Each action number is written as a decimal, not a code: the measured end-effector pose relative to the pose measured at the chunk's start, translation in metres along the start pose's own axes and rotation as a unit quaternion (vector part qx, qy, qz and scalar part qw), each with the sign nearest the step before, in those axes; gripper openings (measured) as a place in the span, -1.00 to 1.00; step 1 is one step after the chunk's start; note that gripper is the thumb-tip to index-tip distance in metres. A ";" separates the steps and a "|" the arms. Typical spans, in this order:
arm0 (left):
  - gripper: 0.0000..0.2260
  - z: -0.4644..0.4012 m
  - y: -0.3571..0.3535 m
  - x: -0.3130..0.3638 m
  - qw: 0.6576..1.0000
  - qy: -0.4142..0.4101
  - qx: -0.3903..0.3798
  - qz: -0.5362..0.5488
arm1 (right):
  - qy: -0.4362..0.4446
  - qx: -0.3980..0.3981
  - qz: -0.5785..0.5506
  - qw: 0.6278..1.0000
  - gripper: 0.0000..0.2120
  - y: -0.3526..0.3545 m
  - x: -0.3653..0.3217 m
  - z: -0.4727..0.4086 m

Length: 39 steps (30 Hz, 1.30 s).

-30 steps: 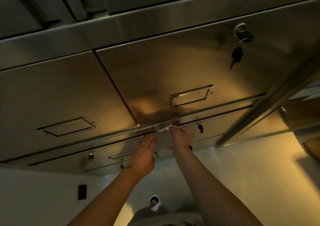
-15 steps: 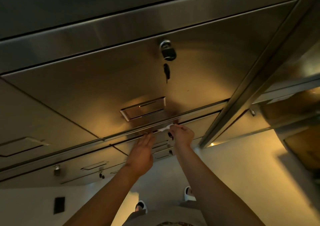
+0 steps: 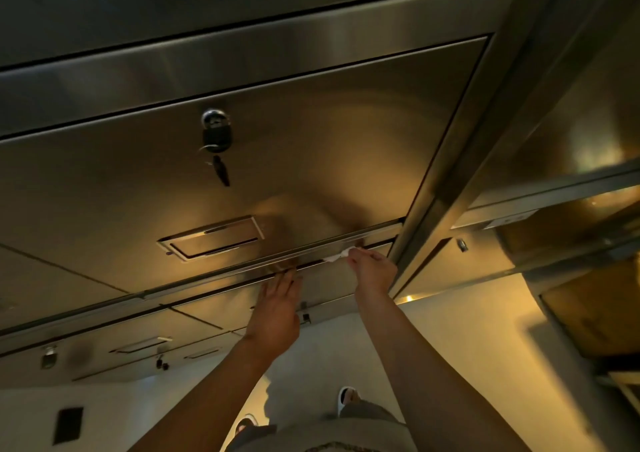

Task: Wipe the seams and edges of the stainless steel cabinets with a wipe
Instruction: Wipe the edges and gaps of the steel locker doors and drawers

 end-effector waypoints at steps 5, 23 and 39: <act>-0.27 -0.009 -0.006 0.025 1.000 -0.004 -0.006 -0.009 | -0.006 0.011 -0.017 1.000 -0.83 0.018 -0.023 -0.022; -0.33 0.003 -0.017 0.051 0.999 0.040 -0.025 -0.022 | 0.037 0.015 0.011 0.999 -0.84 0.046 -0.050 -0.040; -0.45 0.040 -0.009 0.028 0.995 0.032 0.045 0.079 | 0.061 -0.058 0.126 0.988 -0.81 0.029 0.013 0.028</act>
Point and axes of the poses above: each hand's wrist, its own z-axis away from the middle knuckle, its own y-axis out of the back of the hand, x = y × z, the point moved 6 cm from there along -z, towards the middle knuckle, and after that the axes turned 6 degrees about x, right-handed, at the moved point
